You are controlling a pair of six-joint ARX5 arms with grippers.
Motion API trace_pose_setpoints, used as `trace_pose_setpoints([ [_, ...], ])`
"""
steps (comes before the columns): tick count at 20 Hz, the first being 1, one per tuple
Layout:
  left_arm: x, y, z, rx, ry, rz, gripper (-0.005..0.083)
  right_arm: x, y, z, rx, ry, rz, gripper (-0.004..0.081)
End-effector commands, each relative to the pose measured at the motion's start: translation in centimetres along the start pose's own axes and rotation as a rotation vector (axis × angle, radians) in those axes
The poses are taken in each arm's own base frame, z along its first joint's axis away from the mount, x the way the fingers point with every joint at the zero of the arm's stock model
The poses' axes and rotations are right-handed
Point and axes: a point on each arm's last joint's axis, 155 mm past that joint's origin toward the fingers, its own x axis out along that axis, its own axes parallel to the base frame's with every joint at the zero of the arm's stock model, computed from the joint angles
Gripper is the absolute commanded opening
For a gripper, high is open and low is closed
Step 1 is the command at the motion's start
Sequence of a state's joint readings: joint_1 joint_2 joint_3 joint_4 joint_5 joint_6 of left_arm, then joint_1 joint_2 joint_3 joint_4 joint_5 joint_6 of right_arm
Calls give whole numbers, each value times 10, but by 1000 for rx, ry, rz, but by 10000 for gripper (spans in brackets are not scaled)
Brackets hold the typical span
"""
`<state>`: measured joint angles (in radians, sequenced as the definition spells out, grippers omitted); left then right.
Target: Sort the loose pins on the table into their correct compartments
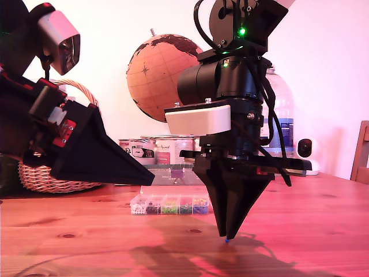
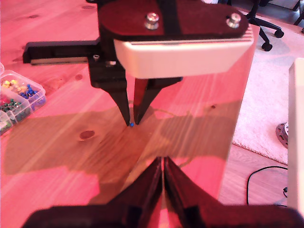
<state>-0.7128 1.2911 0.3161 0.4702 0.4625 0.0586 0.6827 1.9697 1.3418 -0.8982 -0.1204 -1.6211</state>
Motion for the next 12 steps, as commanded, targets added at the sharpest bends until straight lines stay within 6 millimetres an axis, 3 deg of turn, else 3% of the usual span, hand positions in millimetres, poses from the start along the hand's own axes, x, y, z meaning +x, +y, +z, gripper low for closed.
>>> trace_pose_setpoints([
  [1,0,0,-2,-4,4,-2,-21,11,5,3,-3,-5,35,71],
  [12,0,0,-2,-4,4,-2,-21,14,5,3,-4,-2,40,71],
])
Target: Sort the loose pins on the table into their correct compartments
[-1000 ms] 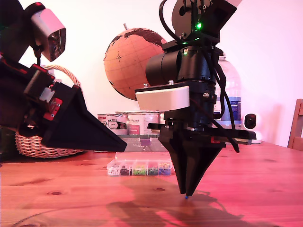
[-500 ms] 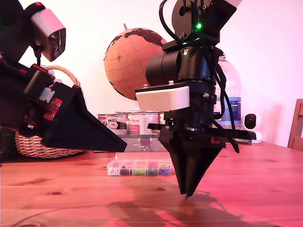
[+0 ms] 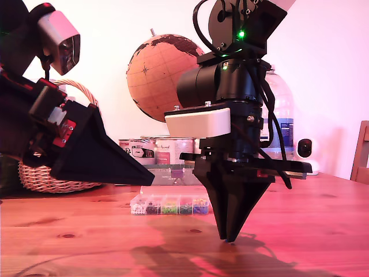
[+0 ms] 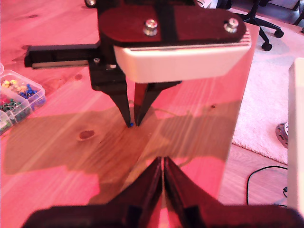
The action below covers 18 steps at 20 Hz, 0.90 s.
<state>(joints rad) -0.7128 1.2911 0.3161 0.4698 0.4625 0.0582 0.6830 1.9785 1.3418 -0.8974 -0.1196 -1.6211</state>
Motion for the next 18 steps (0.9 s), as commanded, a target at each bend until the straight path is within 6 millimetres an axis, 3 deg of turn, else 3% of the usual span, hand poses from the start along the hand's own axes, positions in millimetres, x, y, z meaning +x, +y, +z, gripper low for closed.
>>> trace_pose_setpoints([
  [1,0,0,-2,-3,4,-2,-21,12,5,3,-4,-2,36,71],
  [11,0,0,-2,-4,4,-2,-21,14,2,2,-6,-2,27,64],
  [14,0,0,-2,-3,4,-2,-21,14,-1,2,-7,-2,18,-13],
  [18,0,0,-2,-3,4,-2,-21,14,0,2,3,-1,19,-13],
])
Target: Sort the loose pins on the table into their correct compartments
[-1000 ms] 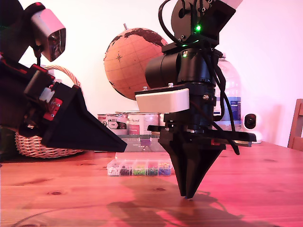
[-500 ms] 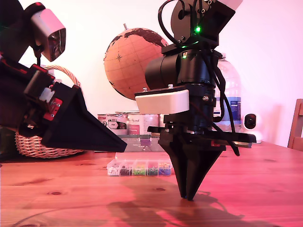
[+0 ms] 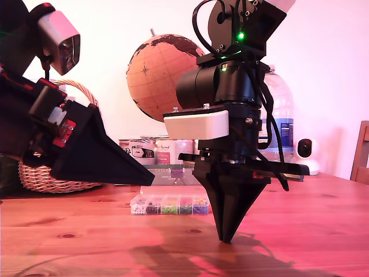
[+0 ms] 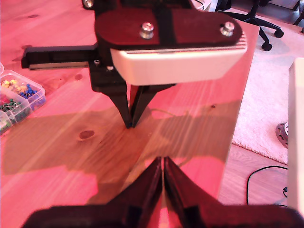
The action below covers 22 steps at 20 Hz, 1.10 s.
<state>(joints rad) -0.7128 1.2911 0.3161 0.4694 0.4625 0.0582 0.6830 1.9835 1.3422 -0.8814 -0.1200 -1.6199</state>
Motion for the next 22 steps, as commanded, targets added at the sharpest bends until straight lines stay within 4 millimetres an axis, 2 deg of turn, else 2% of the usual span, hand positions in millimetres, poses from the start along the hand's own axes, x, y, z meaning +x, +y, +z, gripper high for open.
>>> trace_pose_setpoints([
  [1,0,0,-2,-3,3,-2,-21,12,3,3,13,-1,30,-13],
  [11,0,0,-2,-3,3,-2,-21,9,2,-3,71,35,20,-13],
  [22,0,0,-2,-4,3,-2,-21,-18,-27,-4,149,57,-78,-13],
])
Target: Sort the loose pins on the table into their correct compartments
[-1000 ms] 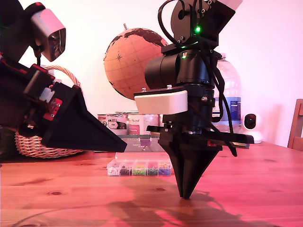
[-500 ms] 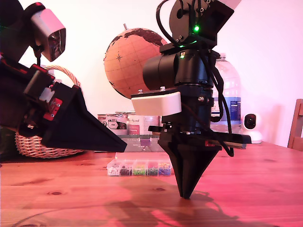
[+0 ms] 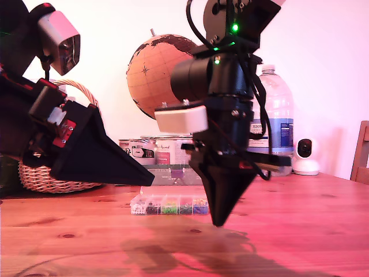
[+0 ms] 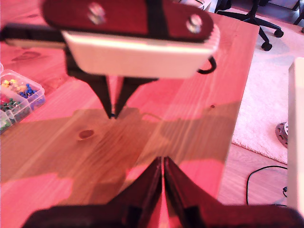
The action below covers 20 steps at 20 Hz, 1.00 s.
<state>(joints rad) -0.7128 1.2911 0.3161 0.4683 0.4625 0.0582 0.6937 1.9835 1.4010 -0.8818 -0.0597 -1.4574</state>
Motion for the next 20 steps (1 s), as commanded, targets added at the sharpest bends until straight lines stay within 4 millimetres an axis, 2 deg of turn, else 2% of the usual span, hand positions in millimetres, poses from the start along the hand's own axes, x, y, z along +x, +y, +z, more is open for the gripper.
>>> trace_pose_setpoints([
  [1,0,0,-1,-3,2,-2,-21,-6,-10,4,15,-4,-31,-13],
  [8,0,0,-1,-3,2,-2,-21,-19,-57,-2,122,7,-207,-13],
  [15,0,0,-1,-3,2,-2,-21,-27,-82,-32,219,65,-315,-13],
  [20,0,0,-1,-3,2,-2,-21,-30,-91,-39,234,62,-348,-13],
])
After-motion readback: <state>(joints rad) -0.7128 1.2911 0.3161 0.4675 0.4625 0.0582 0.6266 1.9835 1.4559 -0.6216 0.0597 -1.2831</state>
